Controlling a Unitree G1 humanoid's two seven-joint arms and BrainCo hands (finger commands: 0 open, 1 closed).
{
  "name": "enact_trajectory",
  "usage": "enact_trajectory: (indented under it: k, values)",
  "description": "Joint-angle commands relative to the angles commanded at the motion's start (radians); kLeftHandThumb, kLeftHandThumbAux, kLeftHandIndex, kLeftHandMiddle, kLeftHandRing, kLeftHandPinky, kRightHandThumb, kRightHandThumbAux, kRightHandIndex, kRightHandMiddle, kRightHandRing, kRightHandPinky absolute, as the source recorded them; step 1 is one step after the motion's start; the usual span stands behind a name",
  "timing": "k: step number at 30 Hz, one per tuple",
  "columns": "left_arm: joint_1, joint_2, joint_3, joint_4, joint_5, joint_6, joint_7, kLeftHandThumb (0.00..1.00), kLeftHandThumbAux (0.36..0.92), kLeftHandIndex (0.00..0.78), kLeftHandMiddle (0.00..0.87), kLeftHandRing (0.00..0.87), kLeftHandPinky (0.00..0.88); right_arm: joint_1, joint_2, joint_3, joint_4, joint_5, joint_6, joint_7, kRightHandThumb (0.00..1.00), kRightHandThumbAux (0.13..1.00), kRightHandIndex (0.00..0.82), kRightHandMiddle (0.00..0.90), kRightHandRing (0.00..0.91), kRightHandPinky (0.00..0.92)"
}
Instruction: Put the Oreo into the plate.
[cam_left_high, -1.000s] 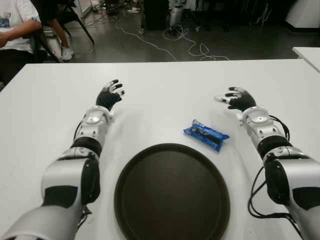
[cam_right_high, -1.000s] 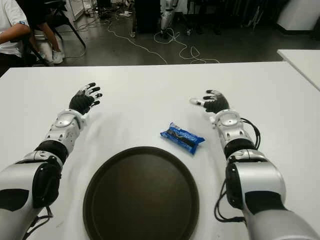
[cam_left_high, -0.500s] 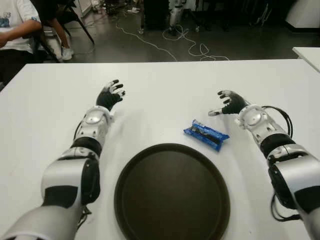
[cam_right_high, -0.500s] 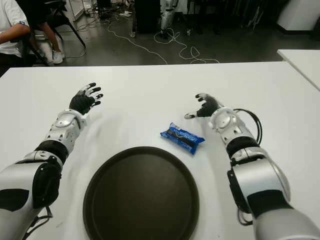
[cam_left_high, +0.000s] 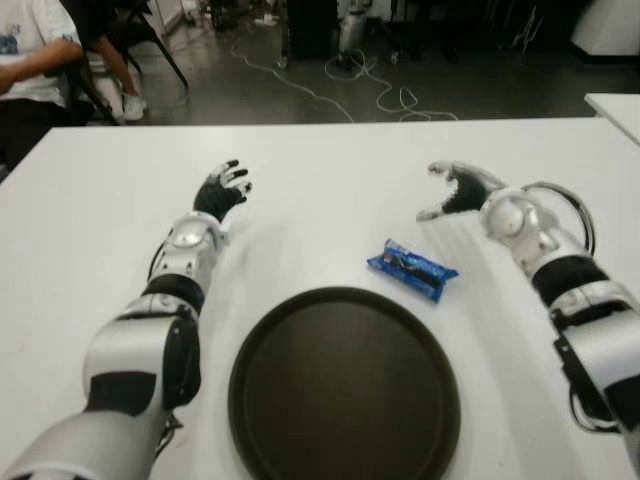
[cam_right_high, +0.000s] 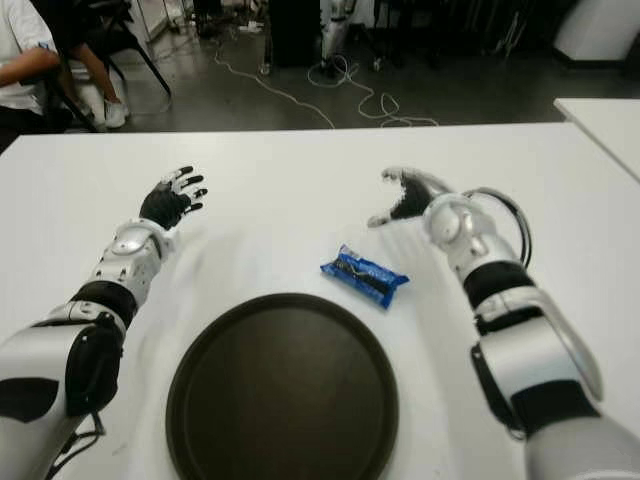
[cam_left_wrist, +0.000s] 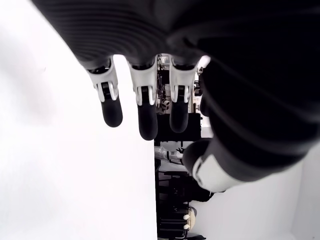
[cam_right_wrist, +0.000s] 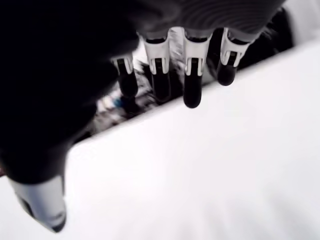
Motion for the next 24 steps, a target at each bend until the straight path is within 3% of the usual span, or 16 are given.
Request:
enact_trajectory:
  k: [9, 24]
  values:
    - [0.000, 0.000, 0.000, 0.000, 0.000, 0.000, 0.003, 0.000, 0.790, 0.087, 0.172, 0.167, 0.171, 0.092, -0.062, 0.000, -0.293, -0.028, 0.108, 0.105, 0.000, 0.706, 0.110, 0.111, 0.119, 0.111]
    - [0.001, 0.007, 0.000, 0.001, -0.002, 0.004, -0.008, 0.000, 0.796, 0.093, 0.178, 0.172, 0.181, 0.162, -0.116, 0.005, -0.576, -0.111, 0.256, 0.231, 0.000, 0.731, 0.123, 0.139, 0.133, 0.106]
